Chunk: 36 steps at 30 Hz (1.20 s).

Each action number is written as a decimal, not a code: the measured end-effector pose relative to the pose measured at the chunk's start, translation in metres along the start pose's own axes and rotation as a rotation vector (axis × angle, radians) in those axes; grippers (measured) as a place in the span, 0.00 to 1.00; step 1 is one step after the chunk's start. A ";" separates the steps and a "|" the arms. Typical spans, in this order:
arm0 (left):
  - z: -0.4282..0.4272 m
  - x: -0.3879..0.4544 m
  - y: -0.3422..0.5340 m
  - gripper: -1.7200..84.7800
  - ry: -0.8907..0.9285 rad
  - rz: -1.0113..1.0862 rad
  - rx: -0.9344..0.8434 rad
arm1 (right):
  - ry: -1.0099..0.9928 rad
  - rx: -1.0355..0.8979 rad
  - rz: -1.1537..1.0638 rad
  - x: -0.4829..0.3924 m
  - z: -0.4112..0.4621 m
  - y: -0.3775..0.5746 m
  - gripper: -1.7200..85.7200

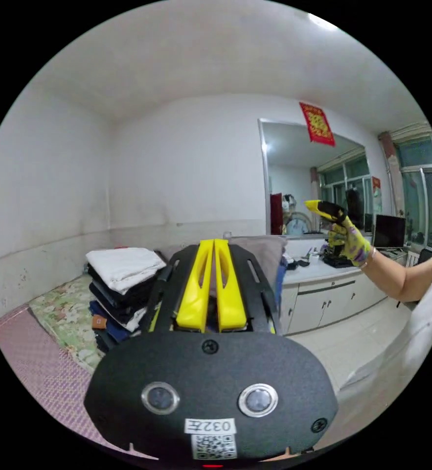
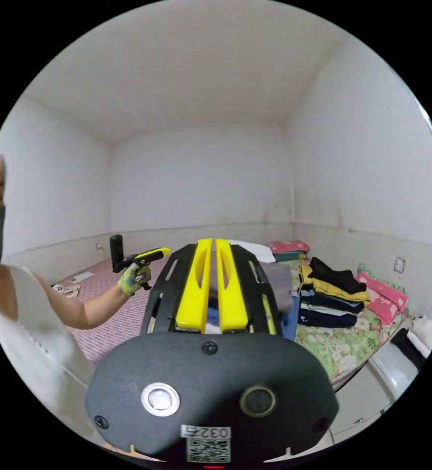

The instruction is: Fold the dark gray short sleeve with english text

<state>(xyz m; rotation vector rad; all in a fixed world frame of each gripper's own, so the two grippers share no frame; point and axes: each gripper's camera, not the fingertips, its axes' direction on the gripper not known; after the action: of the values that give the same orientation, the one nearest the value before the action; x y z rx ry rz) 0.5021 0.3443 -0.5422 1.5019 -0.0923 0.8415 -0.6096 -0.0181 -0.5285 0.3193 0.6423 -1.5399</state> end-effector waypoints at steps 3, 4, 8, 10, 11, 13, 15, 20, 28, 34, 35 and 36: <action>-0.038 0.017 0.095 0.01 0.032 -0.043 -0.025 | -0.045 0.041 -0.006 -0.025 -0.051 0.075 0.01; -0.045 0.028 0.140 0.01 0.011 -0.072 -0.100 | -0.073 0.032 0.021 -0.031 -0.066 0.110 0.01; -0.049 0.066 0.321 0.01 0.051 -0.431 -0.421 | -0.059 -0.076 0.193 -0.054 -0.091 0.237 0.01; -0.053 0.098 0.391 0.01 0.107 -0.578 -0.500 | -0.160 -0.101 0.290 -0.061 -0.092 0.286 0.01; -0.051 0.123 0.428 0.01 0.125 -0.624 -0.585 | -0.238 -0.111 0.376 -0.064 -0.090 0.315 0.01; -0.045 0.164 0.469 0.01 0.141 -0.608 -0.738 | -0.360 -0.130 0.507 -0.069 -0.079 0.352 0.01; -0.038 0.201 0.500 0.01 0.138 -0.539 -0.884 | -0.469 -0.181 0.603 -0.077 -0.062 0.382 0.01; -0.056 0.251 0.585 0.01 0.072 -0.557 -1.110 | -0.667 -0.405 0.743 -0.120 0.001 0.442 0.01; -0.192 0.262 0.723 0.01 -0.164 -0.924 -1.117 | -0.952 -0.682 0.755 -0.197 0.100 0.463 0.01; -0.307 0.274 0.832 0.01 -0.289 -1.263 -0.917 | -1.025 -0.845 0.622 -0.252 0.163 0.444 0.01; -0.328 0.277 0.853 0.01 -0.303 -1.311 -0.880 | -1.029 -0.875 0.612 -0.263 0.176 0.444 0.01; -0.338 0.278 0.863 0.01 -0.309 -1.330 -0.864 | -1.030 -0.888 0.610 -0.269 0.183 0.443 0.01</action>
<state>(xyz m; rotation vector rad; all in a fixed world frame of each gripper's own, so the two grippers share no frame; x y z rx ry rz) 0.0922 0.6354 0.2844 0.5775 0.2719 -0.4892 -0.1185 0.1122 -0.3188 -0.8453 0.2833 -0.5623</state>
